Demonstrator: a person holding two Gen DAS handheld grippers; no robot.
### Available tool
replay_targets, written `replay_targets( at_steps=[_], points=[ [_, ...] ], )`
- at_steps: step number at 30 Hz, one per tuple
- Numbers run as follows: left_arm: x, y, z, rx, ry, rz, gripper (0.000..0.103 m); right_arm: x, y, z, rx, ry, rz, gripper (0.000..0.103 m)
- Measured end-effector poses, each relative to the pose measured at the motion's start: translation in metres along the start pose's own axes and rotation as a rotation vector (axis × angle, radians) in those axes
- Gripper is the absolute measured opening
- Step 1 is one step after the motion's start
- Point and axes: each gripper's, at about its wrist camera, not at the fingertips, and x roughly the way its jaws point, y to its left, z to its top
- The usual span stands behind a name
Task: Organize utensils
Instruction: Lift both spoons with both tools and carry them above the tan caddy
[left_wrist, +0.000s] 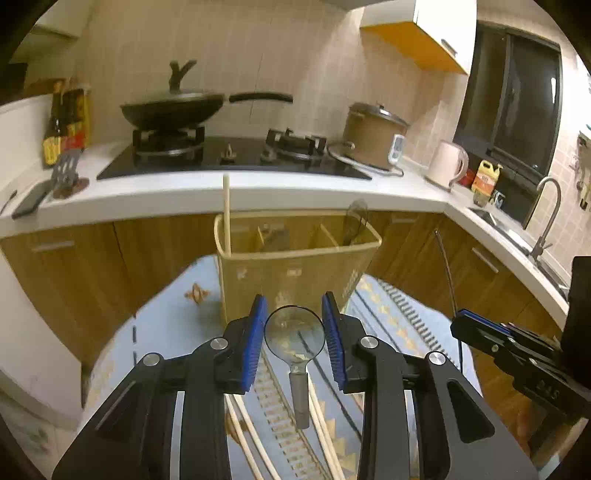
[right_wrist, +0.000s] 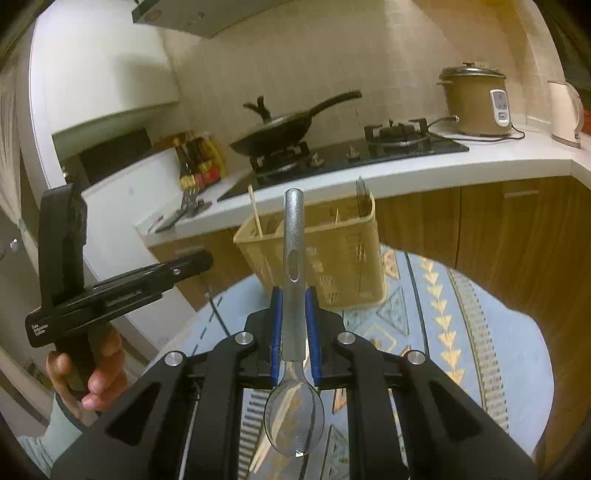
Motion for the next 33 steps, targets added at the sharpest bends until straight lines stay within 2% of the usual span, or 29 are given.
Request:
replay_targets(
  at_steps=[11, 18, 23, 33],
  points=[
    [-0.03, 0.005, 0.066, 0.038, -0.109, 0.029, 0.029, 0.021, 0.002, 0.042, -0.03, -0.066, -0.004, 0.01],
    [-0.037, 0.004, 0.116, 0.072, -0.184, 0.06, 0.029, 0.046, -0.003, 0.082, -0.033, -0.123, -0.003, 0.01],
    [-0.017, 0.01, 0.142, 0.077, -0.197, 0.075, 0.029, 0.068, -0.013, 0.108, -0.032, -0.165, -0.021, 0.01],
    [0.039, 0.036, 0.151, 0.044, -0.158, 0.091, 0.029, 0.131, -0.042, 0.125, -0.017, -0.193, -0.06, 0.01]
  ],
)
